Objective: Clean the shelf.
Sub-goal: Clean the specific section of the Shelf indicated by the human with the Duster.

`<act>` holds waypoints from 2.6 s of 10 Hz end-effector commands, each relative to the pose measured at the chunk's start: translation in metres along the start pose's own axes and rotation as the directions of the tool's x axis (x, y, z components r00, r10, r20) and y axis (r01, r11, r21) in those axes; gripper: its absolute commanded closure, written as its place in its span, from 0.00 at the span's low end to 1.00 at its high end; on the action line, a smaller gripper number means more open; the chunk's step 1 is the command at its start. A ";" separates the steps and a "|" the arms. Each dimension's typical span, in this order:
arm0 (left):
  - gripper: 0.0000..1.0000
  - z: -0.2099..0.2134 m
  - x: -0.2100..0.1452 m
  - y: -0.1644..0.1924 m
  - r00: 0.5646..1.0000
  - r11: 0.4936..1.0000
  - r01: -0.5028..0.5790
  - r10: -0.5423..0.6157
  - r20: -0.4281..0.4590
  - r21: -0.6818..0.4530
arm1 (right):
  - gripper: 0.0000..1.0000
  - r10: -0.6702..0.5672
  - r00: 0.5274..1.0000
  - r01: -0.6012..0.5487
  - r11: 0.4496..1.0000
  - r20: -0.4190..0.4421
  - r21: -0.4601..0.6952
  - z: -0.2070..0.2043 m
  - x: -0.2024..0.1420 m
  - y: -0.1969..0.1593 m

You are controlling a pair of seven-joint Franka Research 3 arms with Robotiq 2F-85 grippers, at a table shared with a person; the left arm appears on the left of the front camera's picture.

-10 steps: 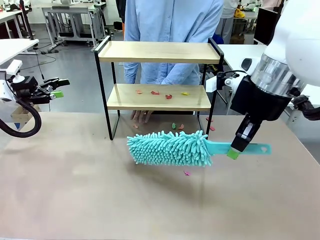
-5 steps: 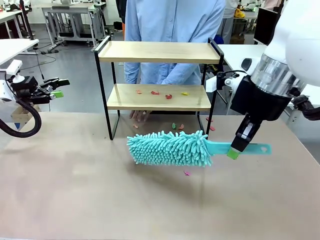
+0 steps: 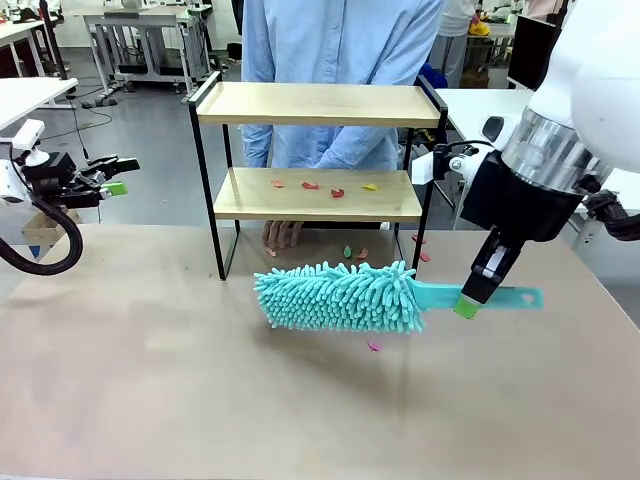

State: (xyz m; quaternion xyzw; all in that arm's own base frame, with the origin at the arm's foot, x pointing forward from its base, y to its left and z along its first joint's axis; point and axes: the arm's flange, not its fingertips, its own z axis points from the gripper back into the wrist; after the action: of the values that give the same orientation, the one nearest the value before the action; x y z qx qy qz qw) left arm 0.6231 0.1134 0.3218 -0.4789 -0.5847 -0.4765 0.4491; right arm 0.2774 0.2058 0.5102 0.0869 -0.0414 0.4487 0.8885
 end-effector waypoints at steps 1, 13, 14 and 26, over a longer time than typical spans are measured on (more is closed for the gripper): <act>0.00 0.000 0.004 0.000 1.000 1.000 0.011 -0.011 -0.002 0.000 | 0.87 -0.008 1.000 0.008 1.000 -0.004 -0.003 0.005 0.001 0.001; 0.00 0.000 0.004 0.000 1.000 1.000 0.011 -0.011 -0.002 0.000 | 0.87 -0.203 0.979 0.204 0.978 0.031 -0.035 -0.010 0.042 0.024; 0.00 0.000 0.004 0.000 1.000 1.000 0.011 -0.011 -0.002 0.000 | 0.87 -0.282 0.959 0.282 0.958 0.021 -0.041 -0.018 0.060 0.032; 0.00 0.000 0.004 0.000 1.000 1.000 0.011 -0.011 -0.002 0.000 | 0.87 -0.527 0.840 0.533 0.846 0.130 -0.021 -0.069 0.152 0.076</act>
State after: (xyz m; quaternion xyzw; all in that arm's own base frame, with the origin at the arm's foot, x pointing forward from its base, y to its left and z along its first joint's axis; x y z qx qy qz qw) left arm 0.6231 0.1133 0.3216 -0.4790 -0.5847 -0.4764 0.4491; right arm 0.3058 0.3831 0.4741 0.0954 -0.0799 0.1788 0.9760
